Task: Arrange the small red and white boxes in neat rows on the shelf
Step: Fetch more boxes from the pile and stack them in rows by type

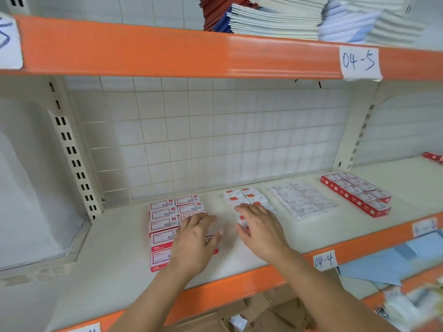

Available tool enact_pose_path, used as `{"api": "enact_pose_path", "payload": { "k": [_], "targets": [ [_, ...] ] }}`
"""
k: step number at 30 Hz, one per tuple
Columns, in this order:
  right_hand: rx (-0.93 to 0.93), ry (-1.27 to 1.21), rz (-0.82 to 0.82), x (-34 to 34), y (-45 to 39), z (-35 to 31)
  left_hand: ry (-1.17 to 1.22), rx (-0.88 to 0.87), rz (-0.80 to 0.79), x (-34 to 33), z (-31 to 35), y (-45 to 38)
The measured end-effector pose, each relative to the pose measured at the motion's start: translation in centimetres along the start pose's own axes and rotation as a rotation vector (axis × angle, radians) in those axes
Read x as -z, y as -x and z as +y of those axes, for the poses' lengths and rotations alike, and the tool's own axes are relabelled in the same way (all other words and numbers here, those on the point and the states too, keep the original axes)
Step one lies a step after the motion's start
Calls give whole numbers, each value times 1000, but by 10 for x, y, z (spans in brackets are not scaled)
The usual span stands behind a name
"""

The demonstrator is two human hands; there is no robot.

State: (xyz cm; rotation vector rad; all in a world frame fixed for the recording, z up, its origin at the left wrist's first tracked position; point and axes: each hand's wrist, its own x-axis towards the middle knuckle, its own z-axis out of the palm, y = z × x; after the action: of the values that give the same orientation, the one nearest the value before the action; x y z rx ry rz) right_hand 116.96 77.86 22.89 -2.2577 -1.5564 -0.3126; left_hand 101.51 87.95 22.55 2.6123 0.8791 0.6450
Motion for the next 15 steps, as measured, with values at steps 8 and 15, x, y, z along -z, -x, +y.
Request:
{"api": "enact_pose_path", "payload": {
  "k": [8,15],
  "targets": [
    [-214,116,-42,44,56,91,-22,-189,-181,-44,88,-23],
    [-405,147,-117,95,129,191,19,-270,-286,-98,193,-26]
  ]
}}
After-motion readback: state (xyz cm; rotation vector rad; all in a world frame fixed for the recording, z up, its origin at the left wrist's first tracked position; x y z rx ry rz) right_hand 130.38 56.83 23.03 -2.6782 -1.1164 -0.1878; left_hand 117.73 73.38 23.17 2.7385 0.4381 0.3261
